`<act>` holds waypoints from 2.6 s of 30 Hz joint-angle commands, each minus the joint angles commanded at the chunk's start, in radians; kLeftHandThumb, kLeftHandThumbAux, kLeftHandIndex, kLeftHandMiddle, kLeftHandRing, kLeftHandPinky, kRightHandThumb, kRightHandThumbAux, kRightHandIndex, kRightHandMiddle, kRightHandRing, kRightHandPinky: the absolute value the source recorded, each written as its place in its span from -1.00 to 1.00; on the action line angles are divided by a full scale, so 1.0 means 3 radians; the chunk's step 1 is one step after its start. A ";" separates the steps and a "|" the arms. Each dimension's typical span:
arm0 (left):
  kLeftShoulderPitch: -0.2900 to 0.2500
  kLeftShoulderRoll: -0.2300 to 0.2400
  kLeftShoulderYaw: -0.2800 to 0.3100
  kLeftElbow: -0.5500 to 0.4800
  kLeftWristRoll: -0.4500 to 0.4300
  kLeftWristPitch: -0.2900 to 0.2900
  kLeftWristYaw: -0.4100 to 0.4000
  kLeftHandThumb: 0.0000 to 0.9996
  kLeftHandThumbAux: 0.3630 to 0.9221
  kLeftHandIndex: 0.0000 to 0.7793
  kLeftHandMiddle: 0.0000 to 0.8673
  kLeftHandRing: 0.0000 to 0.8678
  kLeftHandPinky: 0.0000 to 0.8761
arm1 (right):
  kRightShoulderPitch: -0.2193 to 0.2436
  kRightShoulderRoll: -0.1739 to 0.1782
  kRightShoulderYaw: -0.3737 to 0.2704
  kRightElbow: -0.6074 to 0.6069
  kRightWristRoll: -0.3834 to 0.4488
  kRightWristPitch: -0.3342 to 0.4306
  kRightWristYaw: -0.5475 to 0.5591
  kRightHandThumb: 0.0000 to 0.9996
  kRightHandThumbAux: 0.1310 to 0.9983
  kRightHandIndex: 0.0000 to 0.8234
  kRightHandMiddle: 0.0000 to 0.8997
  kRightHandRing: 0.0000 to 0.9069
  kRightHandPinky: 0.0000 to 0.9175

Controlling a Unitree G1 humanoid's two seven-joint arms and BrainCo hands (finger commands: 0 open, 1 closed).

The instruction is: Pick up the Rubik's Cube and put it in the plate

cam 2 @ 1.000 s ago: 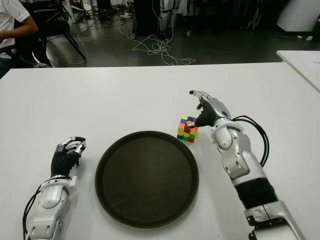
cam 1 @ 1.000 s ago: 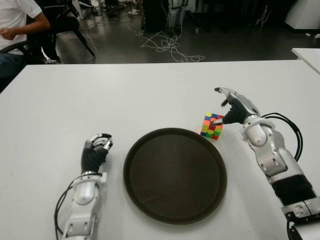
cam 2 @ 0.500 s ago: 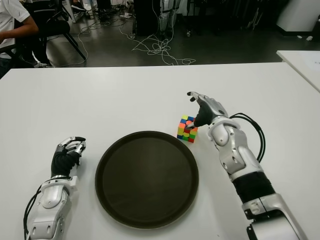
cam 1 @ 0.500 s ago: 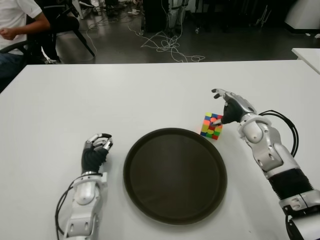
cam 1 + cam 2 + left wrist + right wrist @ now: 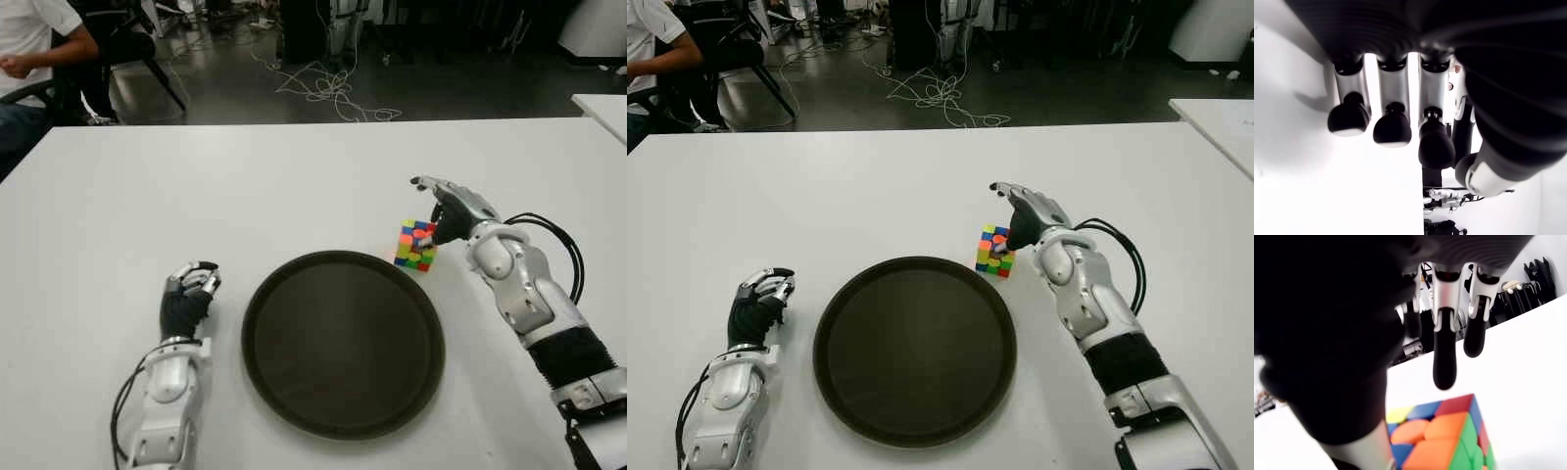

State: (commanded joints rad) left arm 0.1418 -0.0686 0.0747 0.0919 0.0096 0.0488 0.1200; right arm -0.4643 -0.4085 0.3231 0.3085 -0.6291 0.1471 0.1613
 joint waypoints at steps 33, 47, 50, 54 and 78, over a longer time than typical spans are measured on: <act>0.0021 0.0011 -0.0009 -0.0013 -0.0001 -0.0027 -0.0047 0.42 0.22 0.14 0.85 0.89 0.85 | 0.0040 -0.0044 0.0161 0.0015 -0.0122 -0.0111 0.0140 -1.00 0.93 -0.87 -0.29 0.16 0.00; 0.0019 0.0004 -0.0010 -0.0035 -0.0037 0.0014 -0.0071 0.42 0.22 0.14 0.87 0.88 0.84 | 0.0055 -0.0025 0.0158 -0.0011 -0.0117 -0.0058 0.0196 -1.00 0.92 -0.90 -0.40 -0.02 -0.14; 0.0022 0.0014 -0.0016 -0.0031 -0.0029 0.0010 -0.0082 0.42 0.22 0.14 0.86 0.88 0.84 | 0.0058 -0.0013 0.0157 -0.0020 -0.0117 -0.0028 0.0206 -1.00 0.95 -0.91 -0.33 0.06 -0.04; 0.0025 0.0018 -0.0020 -0.0034 -0.0013 0.0008 -0.0081 0.42 0.23 0.14 0.86 0.87 0.83 | 0.0057 0.0000 0.0154 -0.0027 -0.0113 0.0014 0.0222 -1.00 0.96 -0.91 -0.29 0.17 0.04; 0.0015 0.0043 -0.0003 0.0009 0.0007 -0.0022 -0.0085 0.42 0.22 0.14 0.85 0.88 0.83 | 0.0096 0.0042 0.0188 -0.0106 -0.0141 0.0187 0.0204 -1.00 0.94 -0.90 -0.51 -0.38 -0.33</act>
State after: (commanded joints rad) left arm 0.1464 -0.0556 0.0739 0.0946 0.0118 0.0423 0.0944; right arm -0.4357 -0.3958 0.3797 0.2767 -0.6713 0.2032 0.2224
